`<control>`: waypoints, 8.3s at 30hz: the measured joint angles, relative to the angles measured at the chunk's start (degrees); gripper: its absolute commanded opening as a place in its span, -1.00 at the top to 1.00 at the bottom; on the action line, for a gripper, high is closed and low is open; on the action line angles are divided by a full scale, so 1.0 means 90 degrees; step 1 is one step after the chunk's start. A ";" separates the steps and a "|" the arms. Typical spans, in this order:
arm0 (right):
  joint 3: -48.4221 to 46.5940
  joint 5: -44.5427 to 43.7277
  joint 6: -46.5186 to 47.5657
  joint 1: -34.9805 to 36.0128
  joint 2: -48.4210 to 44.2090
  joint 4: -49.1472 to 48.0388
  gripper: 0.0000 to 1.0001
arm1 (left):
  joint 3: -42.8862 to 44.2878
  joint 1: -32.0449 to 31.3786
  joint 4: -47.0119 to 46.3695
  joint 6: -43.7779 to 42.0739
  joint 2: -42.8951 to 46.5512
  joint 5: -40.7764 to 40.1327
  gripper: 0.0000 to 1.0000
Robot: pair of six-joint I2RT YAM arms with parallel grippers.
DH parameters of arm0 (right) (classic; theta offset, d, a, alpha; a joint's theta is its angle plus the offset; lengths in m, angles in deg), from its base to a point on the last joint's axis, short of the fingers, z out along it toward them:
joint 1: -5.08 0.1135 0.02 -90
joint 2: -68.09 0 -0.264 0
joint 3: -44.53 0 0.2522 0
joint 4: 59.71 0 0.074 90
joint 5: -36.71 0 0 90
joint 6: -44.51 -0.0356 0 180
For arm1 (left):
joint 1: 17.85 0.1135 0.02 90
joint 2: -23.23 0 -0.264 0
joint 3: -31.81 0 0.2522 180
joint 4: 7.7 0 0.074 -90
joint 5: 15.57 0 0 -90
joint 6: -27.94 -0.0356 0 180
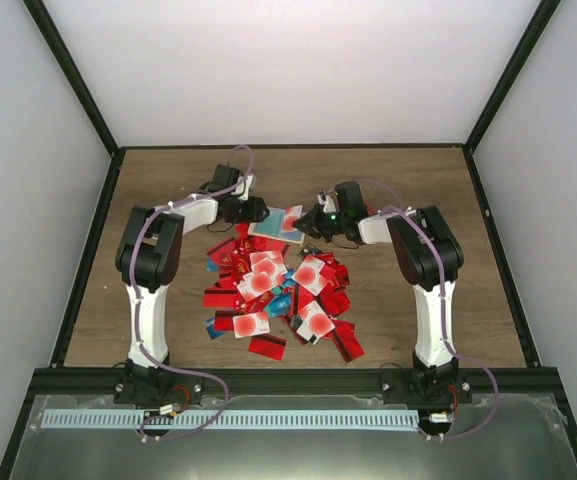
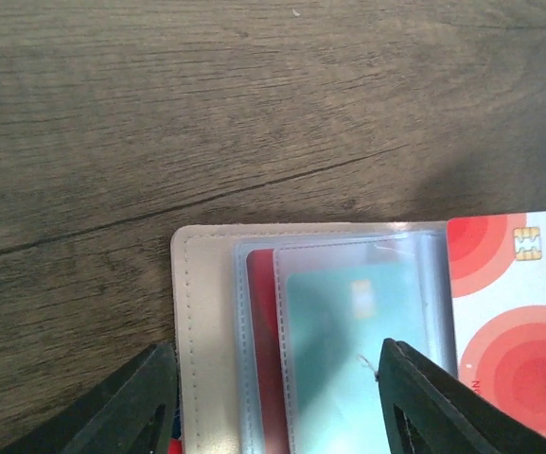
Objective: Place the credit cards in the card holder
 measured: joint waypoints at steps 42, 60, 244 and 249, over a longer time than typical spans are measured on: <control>0.1336 0.0117 0.0539 -0.0661 -0.1137 0.0029 0.99 | -0.0962 -0.0792 -0.0882 0.0651 0.0330 0.0141 0.45; 0.1336 0.0117 0.0534 -0.0661 -0.0840 -0.0182 0.99 | -0.0991 -0.0789 -0.0901 0.0651 0.0330 0.0134 0.54; 0.0379 -0.1991 0.3674 0.0930 -0.2397 0.4835 -0.02 | -0.2492 -0.0799 -0.0005 0.0765 0.2361 -0.0510 0.12; 0.1127 -0.2266 0.3701 0.1277 -0.3344 0.4947 -0.12 | -0.3045 -0.0891 0.0083 0.0770 0.3014 -0.0510 0.11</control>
